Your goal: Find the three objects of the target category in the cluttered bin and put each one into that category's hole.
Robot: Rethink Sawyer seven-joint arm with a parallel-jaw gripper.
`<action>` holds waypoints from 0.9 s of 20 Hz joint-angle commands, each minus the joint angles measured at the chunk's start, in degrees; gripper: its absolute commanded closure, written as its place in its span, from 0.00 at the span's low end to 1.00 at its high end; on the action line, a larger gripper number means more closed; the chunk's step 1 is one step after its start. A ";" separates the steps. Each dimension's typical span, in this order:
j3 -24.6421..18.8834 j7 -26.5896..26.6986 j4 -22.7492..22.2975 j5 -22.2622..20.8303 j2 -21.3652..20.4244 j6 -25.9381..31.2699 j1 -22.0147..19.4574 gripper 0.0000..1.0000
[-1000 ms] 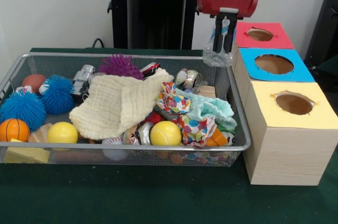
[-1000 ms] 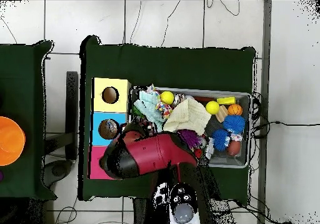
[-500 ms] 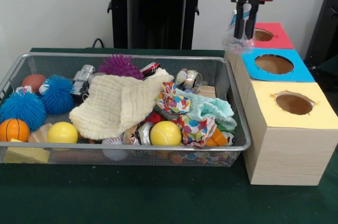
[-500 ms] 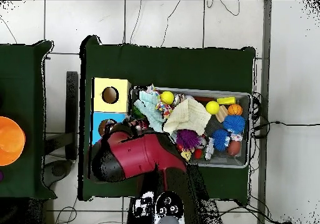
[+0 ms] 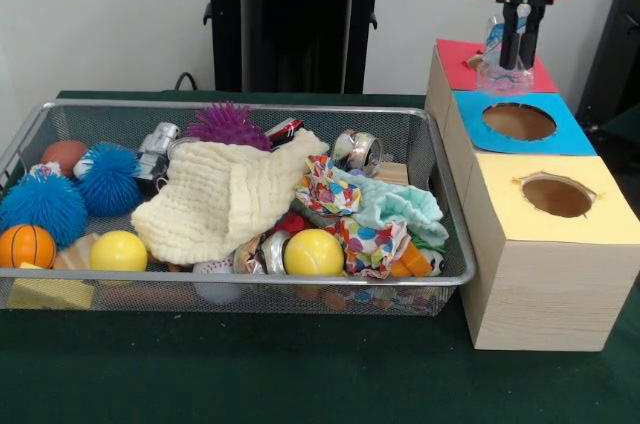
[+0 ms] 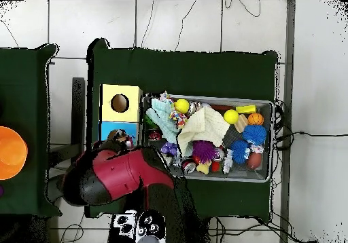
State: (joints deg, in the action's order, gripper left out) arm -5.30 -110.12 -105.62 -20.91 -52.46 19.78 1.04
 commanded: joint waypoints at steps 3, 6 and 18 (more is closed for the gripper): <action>3.30 -10.69 -2.31 0.47 4.80 -3.53 1.45 1.00; 3.74 -10.47 -2.13 0.65 5.20 -4.13 1.85 1.00; 6.07 -10.75 -0.34 1.28 8.79 -8.51 3.80 1.00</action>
State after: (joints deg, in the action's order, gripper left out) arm -0.91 -110.12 -105.55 -20.61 -47.64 14.54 4.55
